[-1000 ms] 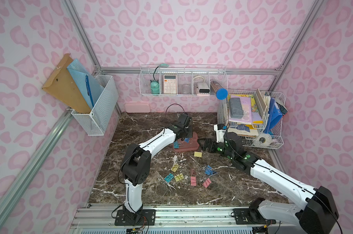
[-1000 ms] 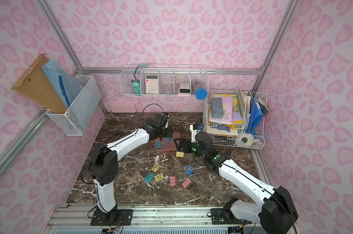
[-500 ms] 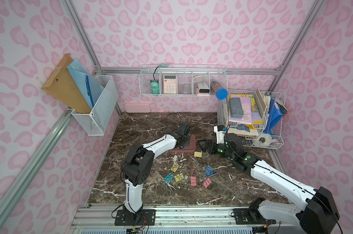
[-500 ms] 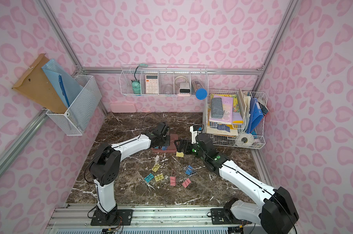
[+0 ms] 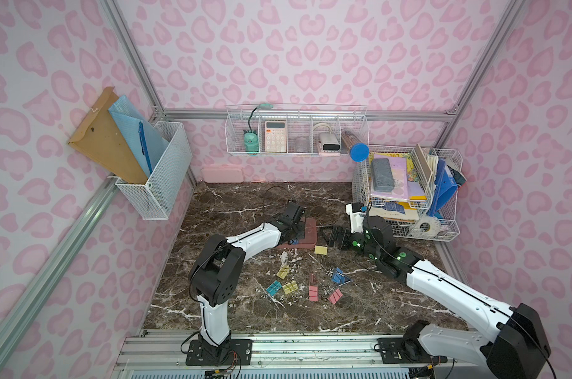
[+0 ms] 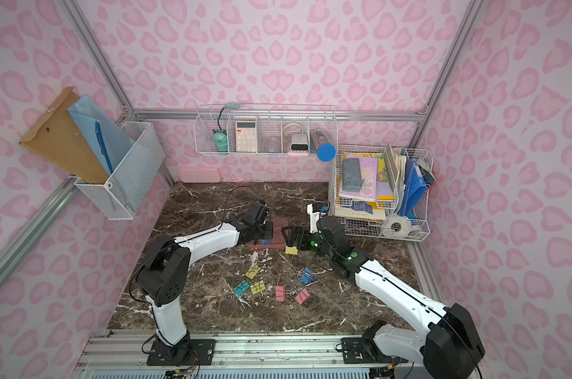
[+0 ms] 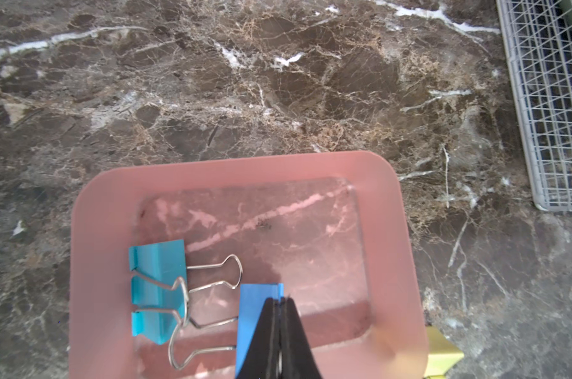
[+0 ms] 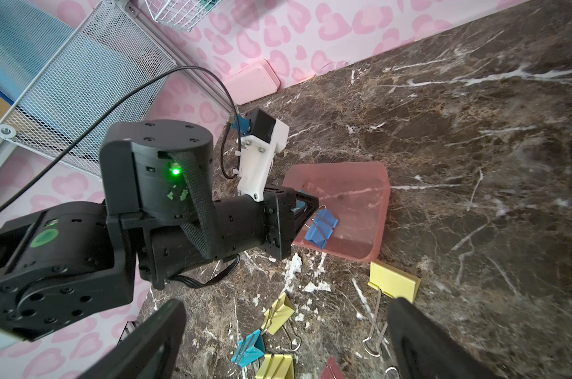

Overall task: Put the binder clips in the storage box
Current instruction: Place the binder clip in the storage box.

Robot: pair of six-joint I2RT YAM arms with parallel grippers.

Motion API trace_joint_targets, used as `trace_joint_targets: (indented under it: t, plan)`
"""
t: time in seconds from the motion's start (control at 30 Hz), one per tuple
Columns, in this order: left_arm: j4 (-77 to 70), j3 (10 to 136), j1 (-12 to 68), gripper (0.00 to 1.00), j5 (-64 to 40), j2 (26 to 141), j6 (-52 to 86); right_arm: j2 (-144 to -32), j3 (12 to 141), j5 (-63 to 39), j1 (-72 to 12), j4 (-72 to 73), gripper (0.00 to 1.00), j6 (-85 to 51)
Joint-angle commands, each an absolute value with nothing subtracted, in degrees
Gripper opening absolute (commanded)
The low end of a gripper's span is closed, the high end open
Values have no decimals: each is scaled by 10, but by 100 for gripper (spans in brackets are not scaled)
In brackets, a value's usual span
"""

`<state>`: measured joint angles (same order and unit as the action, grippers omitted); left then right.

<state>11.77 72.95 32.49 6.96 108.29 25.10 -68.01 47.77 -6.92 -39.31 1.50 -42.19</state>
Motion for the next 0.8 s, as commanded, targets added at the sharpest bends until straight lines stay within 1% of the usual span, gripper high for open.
trace_joint_targets:
  t: [0.0, 0.13, 0.33, 0.43, 0.47, 0.53, 0.6, 0.7, 0.77]
  plan:
    - [138, 716, 325, 20, 53, 1080, 250, -685, 484, -70, -395, 17, 99, -425]
    - [138, 711, 324, 32, 57, 1068, 261, -690, 490, -67, -398, 13, 99, -424]
    - [143, 719, 325, 33, 56, 1036, 262, -701, 506, -47, -417, -23, 99, -413]
    - [151, 726, 325, 37, 57, 1006, 258, -715, 532, -8, -449, -65, 99, -401]
    - [155, 730, 325, 40, 57, 995, 256, -721, 539, 5, -459, -80, 99, -400]
    - [167, 737, 325, 49, 54, 967, 251, -736, 555, 19, -482, -106, 99, -399]
    - [177, 739, 325, 55, 52, 936, 247, -745, 558, 10, -493, -123, 99, -413]
    - [199, 729, 325, 63, 55, 885, 247, -754, 550, -17, -503, -164, 97, -491]
    - [211, 713, 325, 70, 59, 853, 252, -750, 527, -18, -529, -164, 97, -548]
